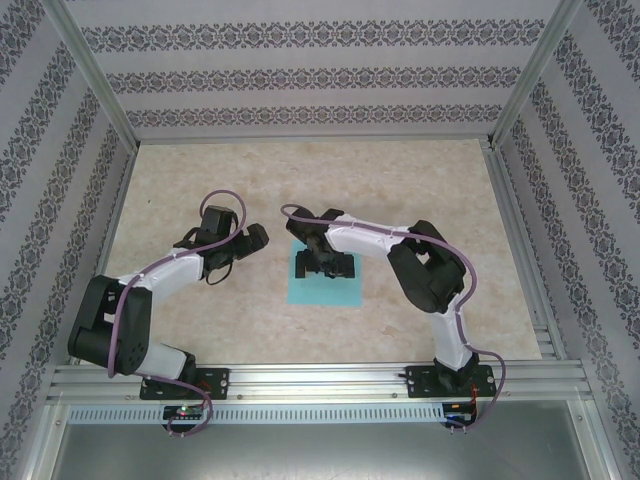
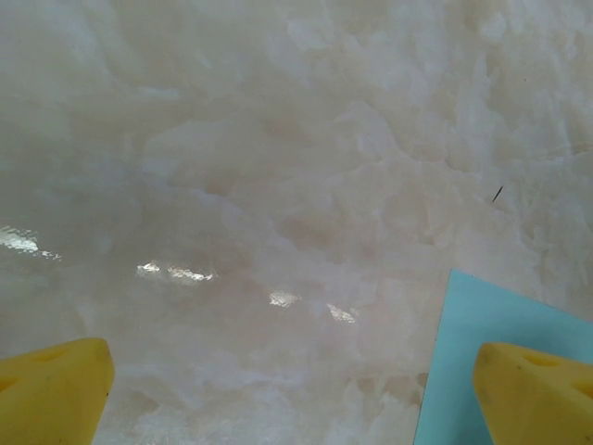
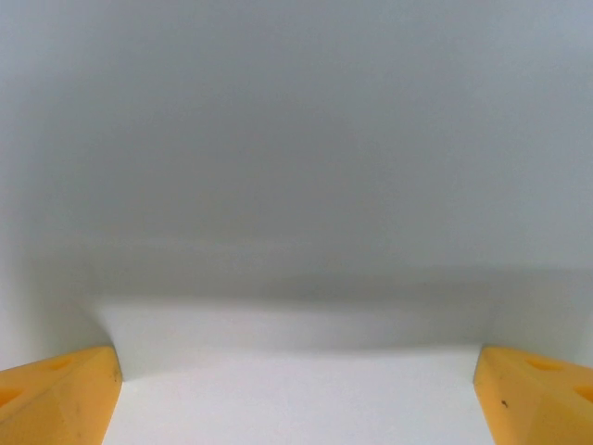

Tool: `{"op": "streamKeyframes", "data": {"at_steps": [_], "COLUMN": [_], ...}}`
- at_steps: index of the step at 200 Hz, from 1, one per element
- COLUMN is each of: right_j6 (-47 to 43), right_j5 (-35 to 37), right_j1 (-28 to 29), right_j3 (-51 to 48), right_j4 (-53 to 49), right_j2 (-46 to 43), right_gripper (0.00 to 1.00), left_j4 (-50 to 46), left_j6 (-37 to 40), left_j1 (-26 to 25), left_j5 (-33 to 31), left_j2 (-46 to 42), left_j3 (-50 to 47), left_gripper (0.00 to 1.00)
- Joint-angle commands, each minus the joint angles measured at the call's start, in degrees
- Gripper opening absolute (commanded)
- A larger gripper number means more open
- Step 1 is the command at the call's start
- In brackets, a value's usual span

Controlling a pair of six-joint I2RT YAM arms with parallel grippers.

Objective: Fold a paper plane with a square sheet of paper (pick it up from the middle)

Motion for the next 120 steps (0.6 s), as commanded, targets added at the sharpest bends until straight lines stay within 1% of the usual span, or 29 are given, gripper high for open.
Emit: {"op": "streamKeyframes", "data": {"at_steps": [1, 17, 59, 84, 101, 120], "right_j6": [1.30, 1.49, 2.12, 2.08, 1.88, 1.33], "right_j5": [-2.49, -2.32, -1.45, -0.75, -0.14, 0.06], "right_j1": [0.29, 0.15, -0.99, -1.08, -1.17, -1.34], "right_j3": [-1.04, -1.55, -3.72, -3.44, -3.54, -4.11], "right_j4": [1.25, 1.23, 2.05, 1.88, 2.69, 5.53], "right_j2": [1.67, 2.30, 2.19, 1.76, 0.48, -2.08], "right_gripper": [0.98, 0.95, 0.82, 0.80, 0.73, 0.61], "left_j4": [-1.36, -1.16, -1.03, -1.04, -1.02, -0.39], "left_j6": [0.91, 0.72, 0.46, 0.36, 0.23, -0.18], "left_j1": [0.88, 0.87, 0.87, 0.83, 0.88, 0.83], "left_j5": [-1.07, -0.99, -0.59, -0.47, -0.13, 0.79], "left_j2": [-1.80, -1.83, -1.90, -1.90, -1.87, -1.60], "left_j3": [-0.52, -0.73, -0.87, -0.87, -0.91, -1.17], "left_gripper": [1.00, 1.00, 1.00, 1.00, 1.00, 1.00]}}
